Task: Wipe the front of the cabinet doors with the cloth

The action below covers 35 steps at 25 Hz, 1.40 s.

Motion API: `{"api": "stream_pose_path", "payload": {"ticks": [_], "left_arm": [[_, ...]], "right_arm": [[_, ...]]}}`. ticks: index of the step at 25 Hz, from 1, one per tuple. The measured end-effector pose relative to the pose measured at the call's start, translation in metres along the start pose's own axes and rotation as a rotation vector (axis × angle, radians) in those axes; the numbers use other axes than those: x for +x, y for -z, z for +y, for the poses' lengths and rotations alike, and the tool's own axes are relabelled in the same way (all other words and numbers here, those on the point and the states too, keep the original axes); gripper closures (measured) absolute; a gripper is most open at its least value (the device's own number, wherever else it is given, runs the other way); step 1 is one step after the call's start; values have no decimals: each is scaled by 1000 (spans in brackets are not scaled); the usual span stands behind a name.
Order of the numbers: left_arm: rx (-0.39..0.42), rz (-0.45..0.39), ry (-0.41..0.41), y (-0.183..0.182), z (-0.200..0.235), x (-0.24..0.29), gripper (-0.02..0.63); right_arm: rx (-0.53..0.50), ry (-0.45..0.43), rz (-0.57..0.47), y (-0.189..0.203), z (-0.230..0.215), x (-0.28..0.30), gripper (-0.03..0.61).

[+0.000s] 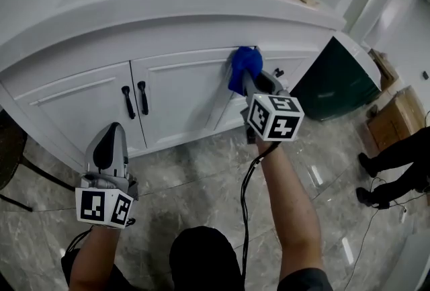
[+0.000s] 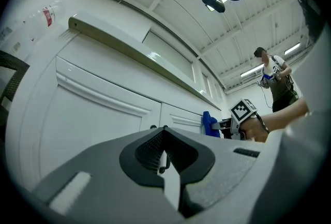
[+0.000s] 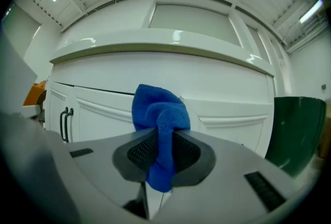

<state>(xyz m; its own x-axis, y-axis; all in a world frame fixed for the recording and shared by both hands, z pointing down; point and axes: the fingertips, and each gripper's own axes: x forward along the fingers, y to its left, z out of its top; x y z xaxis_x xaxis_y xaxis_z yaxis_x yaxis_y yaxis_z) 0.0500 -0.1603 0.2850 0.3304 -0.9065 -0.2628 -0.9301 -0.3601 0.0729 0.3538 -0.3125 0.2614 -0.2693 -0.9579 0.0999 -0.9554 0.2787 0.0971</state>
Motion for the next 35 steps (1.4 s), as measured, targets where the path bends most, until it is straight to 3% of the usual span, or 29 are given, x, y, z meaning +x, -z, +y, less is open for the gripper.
{"api": "stream_pose_path", "payload": {"ticks": [4, 12, 20, 29, 35], "left_arm": [[-35, 5, -17, 5, 14, -10, 614], [-84, 5, 2, -3, 27, -36, 614], [-143, -3, 11, -8, 42, -54, 614], [-137, 51, 34, 9, 46, -68, 614], [-148, 65, 13, 20, 47, -60, 614]], "right_arm": [[-9, 44, -32, 2, 20, -10, 526], [30, -199, -64, 0, 162, -5, 526], [-33, -241, -2, 18, 236, 3, 526], [-29, -271, -4, 20, 238, 13, 526], [-157, -245, 6, 21, 205, 18, 526]]}}
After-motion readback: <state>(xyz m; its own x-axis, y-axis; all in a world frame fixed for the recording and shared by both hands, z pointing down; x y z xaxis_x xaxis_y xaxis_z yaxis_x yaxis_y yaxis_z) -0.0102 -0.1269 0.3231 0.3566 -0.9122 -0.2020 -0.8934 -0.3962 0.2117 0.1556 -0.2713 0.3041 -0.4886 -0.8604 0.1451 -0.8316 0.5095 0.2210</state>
